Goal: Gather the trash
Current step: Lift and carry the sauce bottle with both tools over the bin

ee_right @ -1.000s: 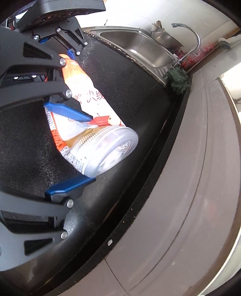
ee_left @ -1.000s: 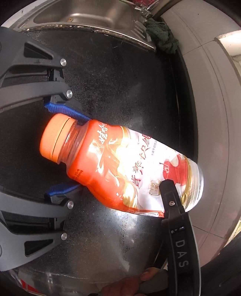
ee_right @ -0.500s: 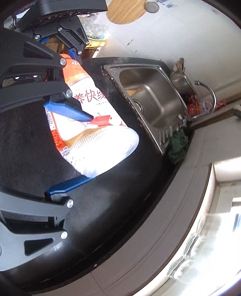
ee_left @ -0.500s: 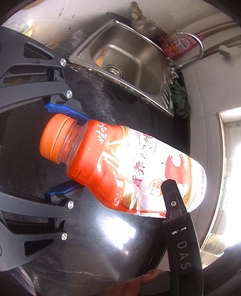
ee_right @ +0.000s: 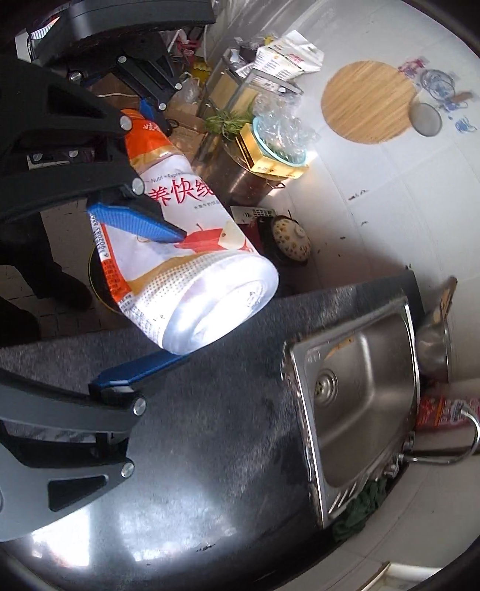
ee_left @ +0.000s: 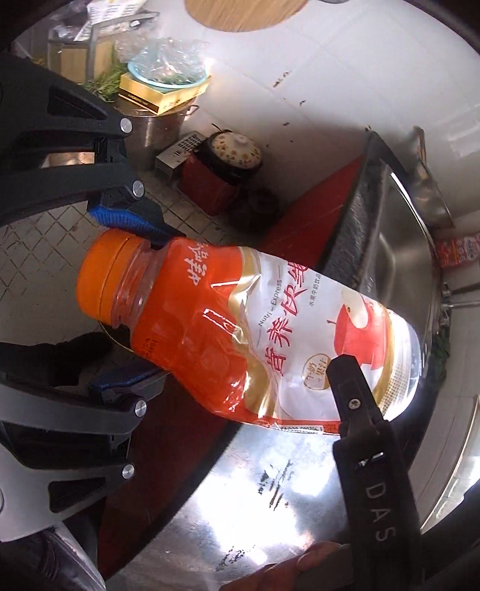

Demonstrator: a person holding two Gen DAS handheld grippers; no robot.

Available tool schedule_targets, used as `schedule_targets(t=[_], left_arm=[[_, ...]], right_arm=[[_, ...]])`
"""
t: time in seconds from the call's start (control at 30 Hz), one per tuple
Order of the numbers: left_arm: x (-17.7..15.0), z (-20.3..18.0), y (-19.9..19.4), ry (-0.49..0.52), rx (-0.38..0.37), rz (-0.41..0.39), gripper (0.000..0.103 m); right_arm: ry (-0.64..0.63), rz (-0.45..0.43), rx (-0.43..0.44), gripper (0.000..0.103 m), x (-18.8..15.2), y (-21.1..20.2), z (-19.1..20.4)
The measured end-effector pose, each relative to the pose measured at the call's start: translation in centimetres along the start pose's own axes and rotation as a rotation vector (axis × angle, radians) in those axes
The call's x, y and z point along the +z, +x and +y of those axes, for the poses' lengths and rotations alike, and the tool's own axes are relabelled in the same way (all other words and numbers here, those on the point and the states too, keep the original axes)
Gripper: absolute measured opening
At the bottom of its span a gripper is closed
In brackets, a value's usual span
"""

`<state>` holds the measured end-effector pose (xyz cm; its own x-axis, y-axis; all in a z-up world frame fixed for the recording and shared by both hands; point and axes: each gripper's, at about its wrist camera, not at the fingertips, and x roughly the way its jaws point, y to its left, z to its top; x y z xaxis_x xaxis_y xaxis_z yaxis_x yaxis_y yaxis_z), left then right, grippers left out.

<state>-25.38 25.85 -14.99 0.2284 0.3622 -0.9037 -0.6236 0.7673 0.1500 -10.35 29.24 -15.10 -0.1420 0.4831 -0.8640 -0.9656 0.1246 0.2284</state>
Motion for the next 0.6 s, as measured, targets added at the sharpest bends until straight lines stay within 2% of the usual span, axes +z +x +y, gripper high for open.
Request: schedule_targets(t=[0.13, 0.27, 0.6], left_arm=[[-4.2, 2.2, 0.7, -0.044, 0.007, 0.040, 0.056], [-6.3, 3.7, 2.2, -0.075, -0.011, 0.062, 0.056], [-8.4, 4.1, 7.4, -0.014, -0.062, 0.089, 0.058]], right_arm=[[-0.068, 0.056, 0.016, 0.059, -0.7, 3.2, 5.0], [-0.093, 0.093, 0.004, 0.059, -1.2, 5.4, 7.3], [-0.075, 0.170, -0.048, 0.062, -2.3, 10.8, 7.1]])
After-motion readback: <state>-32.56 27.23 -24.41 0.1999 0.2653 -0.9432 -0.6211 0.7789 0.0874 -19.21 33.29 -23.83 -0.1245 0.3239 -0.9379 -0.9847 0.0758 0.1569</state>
